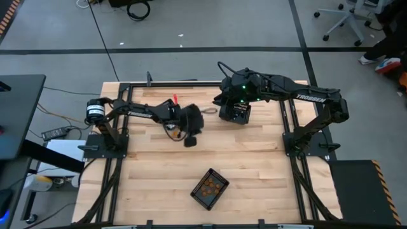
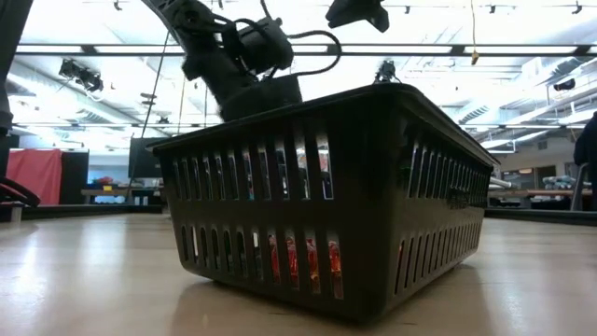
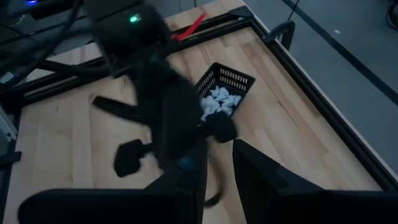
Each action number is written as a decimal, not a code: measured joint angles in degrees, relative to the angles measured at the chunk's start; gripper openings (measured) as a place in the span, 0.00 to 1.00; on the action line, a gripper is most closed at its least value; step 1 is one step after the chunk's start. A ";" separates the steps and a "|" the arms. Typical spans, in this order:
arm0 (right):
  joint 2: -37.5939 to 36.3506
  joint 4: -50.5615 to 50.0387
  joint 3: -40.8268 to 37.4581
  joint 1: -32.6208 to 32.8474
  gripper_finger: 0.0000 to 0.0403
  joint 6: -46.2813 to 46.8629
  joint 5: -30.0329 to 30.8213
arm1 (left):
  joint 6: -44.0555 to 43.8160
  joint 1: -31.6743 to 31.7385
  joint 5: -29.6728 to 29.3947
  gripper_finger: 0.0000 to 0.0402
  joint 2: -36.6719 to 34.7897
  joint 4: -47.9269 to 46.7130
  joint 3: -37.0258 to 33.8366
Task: Sort Halloween decoration
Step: Put the black skeleton toy into the top right black basket
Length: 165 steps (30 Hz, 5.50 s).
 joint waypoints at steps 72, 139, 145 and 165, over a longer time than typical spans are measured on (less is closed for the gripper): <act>2.95 3.64 -0.04 3.39 0.21 3.06 1.40 | 22.53 0.85 -7.64 0.02 0.02 -18.76 -1.03; -0.50 4.28 -0.04 4.87 0.21 2.75 7.34 | 21.70 0.63 -12.76 0.02 0.13 -11.39 -2.33; -1.81 3.63 -0.04 3.85 0.21 2.57 7.87 | 21.48 0.63 -11.63 0.02 0.24 -4.88 0.47; -2.71 4.06 -0.03 3.39 0.21 2.82 12.00 | 18.66 2.97 -11.49 0.02 26.32 4.30 34.53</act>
